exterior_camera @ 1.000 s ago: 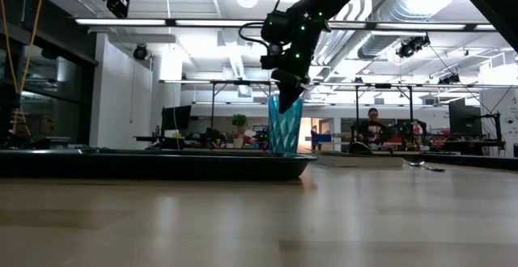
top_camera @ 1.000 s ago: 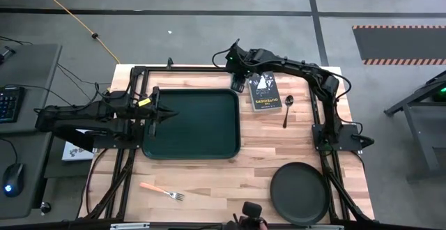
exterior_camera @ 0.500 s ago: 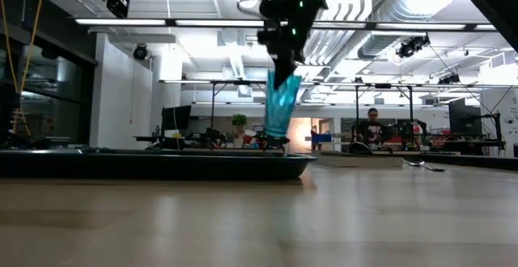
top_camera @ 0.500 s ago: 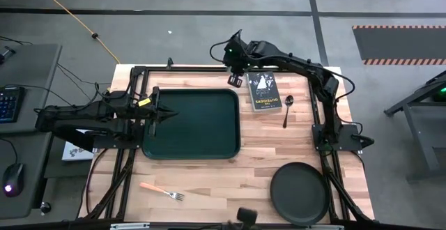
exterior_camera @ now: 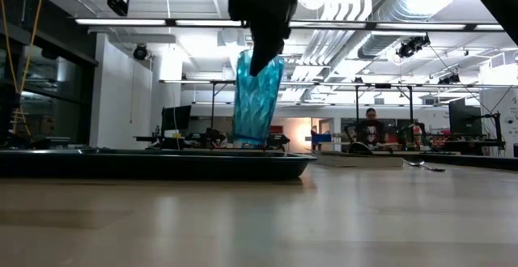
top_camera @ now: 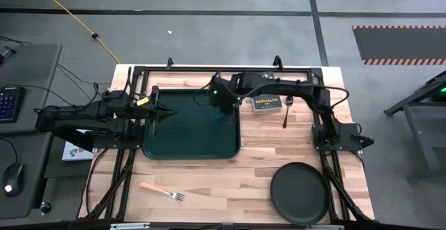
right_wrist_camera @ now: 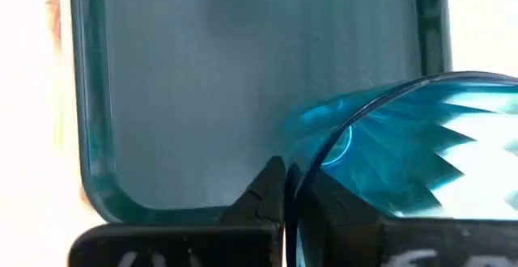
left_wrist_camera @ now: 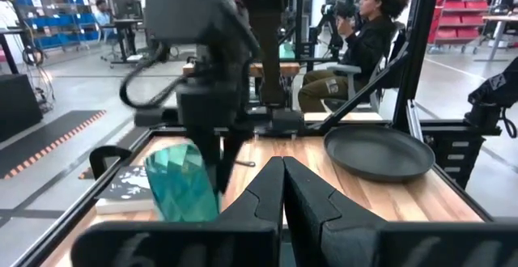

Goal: Pick and place plate/cup/fork/spoon on tray
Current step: Put the blue cup on the top right of the black tray

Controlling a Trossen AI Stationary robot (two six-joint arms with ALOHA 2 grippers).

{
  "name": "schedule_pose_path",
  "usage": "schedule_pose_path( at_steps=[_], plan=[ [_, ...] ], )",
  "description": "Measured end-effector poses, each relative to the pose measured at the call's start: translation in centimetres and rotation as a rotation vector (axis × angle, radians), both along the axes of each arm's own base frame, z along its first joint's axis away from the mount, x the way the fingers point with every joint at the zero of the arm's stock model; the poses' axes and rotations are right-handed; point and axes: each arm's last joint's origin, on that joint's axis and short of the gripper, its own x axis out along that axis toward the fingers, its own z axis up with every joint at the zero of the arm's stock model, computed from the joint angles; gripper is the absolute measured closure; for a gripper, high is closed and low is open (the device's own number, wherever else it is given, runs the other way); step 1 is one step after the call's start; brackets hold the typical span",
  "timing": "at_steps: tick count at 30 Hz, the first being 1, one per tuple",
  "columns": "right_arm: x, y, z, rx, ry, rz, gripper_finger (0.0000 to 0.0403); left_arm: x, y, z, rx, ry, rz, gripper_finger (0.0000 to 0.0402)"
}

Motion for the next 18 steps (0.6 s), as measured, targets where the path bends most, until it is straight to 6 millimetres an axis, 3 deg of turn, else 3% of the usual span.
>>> schedule_pose_path(
  at_steps=[5,18],
  plan=[
    [1.0,-0.8,-2.2,-0.056,0.046,-0.031,0.0402,0.0,0.0,0.0,0.000,0.002,0.000,0.0402],
    [0.7,-2.9,-2.5,-0.042,0.051,-0.106,0.0398,0.1,0.0,-0.1,-0.001,0.008,0.000,0.0402]
  ],
)
